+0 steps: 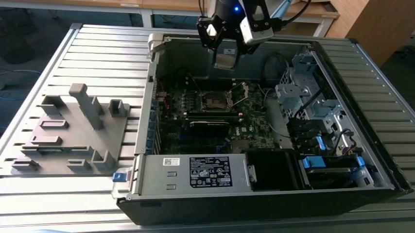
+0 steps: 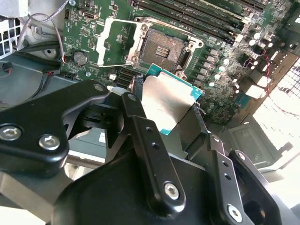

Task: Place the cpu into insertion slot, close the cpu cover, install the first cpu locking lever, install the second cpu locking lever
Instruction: 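Place the cpu into insertion slot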

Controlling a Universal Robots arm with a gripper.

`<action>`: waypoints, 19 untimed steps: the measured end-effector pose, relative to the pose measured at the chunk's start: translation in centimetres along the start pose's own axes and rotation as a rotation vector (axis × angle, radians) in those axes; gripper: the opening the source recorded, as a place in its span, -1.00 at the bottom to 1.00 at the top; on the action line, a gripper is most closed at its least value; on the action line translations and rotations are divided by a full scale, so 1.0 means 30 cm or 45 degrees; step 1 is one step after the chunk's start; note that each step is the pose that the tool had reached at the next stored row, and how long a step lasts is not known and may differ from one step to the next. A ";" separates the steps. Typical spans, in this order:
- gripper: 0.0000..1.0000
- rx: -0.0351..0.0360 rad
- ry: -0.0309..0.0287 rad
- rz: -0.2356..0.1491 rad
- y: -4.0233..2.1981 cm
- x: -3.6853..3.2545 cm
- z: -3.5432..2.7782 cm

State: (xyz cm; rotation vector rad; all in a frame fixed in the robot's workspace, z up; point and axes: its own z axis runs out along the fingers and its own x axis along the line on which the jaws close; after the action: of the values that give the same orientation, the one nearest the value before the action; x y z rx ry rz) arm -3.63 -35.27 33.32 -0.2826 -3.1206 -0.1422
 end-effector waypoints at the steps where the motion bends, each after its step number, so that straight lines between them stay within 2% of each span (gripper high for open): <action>1: 0.08 0.0000 0.0000 0.000 0.000 0.000 0.000; 6: 0.08 0.0000 -0.0003 0.003 0.000 0.000 0.000; 10: 0.08 -0.0005 -0.0042 0.047 0.000 0.000 0.001; 16: 0.08 -0.0006 -0.0044 0.049 0.000 0.000 0.001; 19: 0.08 -0.0011 -0.0079 0.088 0.000 0.000 0.002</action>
State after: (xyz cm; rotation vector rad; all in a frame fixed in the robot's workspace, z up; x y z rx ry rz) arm -3.64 -35.27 33.27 -0.3910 -3.1120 -0.1424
